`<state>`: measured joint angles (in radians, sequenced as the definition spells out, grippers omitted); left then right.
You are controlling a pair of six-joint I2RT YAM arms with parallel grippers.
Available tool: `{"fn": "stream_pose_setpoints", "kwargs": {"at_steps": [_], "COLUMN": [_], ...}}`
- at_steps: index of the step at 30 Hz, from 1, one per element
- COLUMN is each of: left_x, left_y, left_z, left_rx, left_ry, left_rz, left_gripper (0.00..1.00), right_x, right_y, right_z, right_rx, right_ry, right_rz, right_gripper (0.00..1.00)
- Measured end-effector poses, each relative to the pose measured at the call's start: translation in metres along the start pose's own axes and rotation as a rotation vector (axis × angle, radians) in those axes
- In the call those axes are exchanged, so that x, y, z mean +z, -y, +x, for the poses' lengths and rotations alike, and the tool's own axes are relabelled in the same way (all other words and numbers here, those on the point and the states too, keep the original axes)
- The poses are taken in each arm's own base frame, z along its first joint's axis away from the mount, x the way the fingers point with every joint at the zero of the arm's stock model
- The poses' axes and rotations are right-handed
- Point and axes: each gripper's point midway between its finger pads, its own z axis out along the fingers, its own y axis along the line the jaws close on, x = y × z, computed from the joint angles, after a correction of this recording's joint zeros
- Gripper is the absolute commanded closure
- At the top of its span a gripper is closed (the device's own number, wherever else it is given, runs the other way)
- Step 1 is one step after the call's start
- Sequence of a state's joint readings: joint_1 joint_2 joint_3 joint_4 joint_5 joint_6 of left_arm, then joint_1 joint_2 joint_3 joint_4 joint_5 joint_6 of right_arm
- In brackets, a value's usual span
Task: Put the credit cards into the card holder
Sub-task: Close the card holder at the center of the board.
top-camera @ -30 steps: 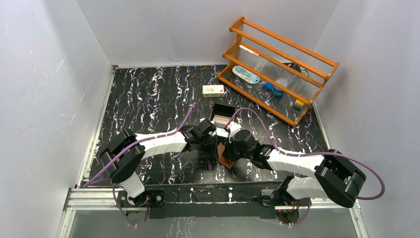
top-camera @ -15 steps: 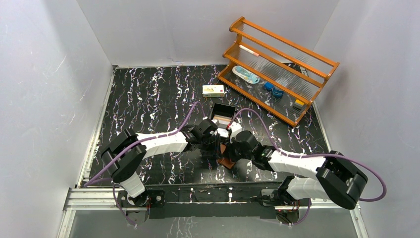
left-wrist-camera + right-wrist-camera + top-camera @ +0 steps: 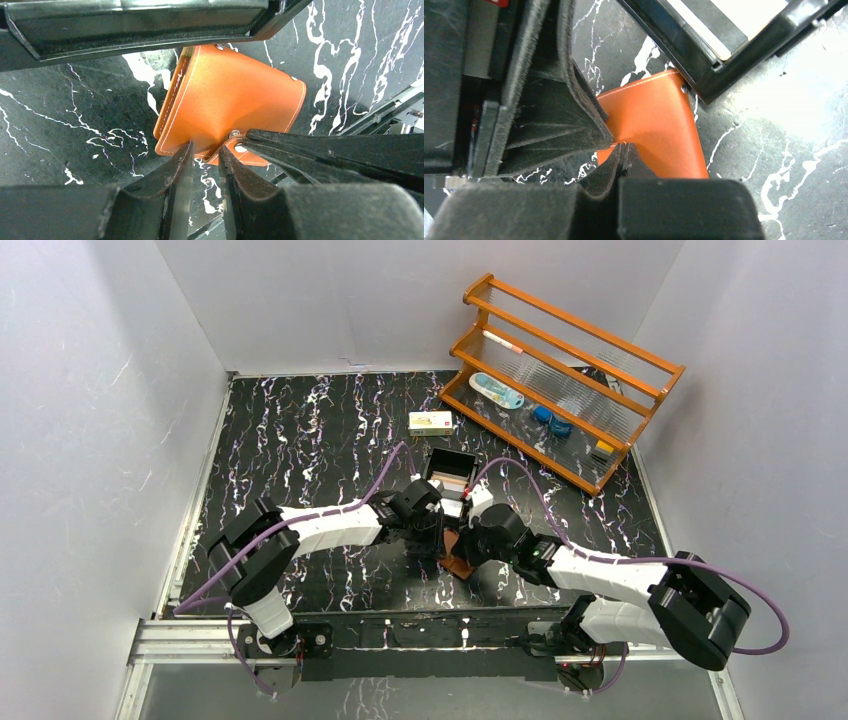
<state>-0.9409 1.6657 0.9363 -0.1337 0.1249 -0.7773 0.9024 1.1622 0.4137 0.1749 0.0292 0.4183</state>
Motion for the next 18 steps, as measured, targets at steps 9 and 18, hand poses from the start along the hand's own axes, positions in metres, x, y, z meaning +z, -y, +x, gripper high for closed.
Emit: {"fn": "stream_pose_setpoints", "kwargs": {"at_steps": [9,18], "left_x": [0.0026,0.0023], "left_y": [0.0,0.0006], "left_z": [-0.0007,-0.0011], "left_rx": [0.008,0.009], "left_ry": [-0.003,-0.004], "left_rz": [-0.005,-0.005], "left_gripper": [0.75,0.74], "right_x": [0.0002,0.0011], "right_y": [0.0089,0.0099], "right_z": [0.0113,0.0112], "right_rx": [0.009,0.011], "right_ry": [-0.015,-0.002], "right_rz": [0.023,0.017], "right_gripper": [1.0,1.0]}}
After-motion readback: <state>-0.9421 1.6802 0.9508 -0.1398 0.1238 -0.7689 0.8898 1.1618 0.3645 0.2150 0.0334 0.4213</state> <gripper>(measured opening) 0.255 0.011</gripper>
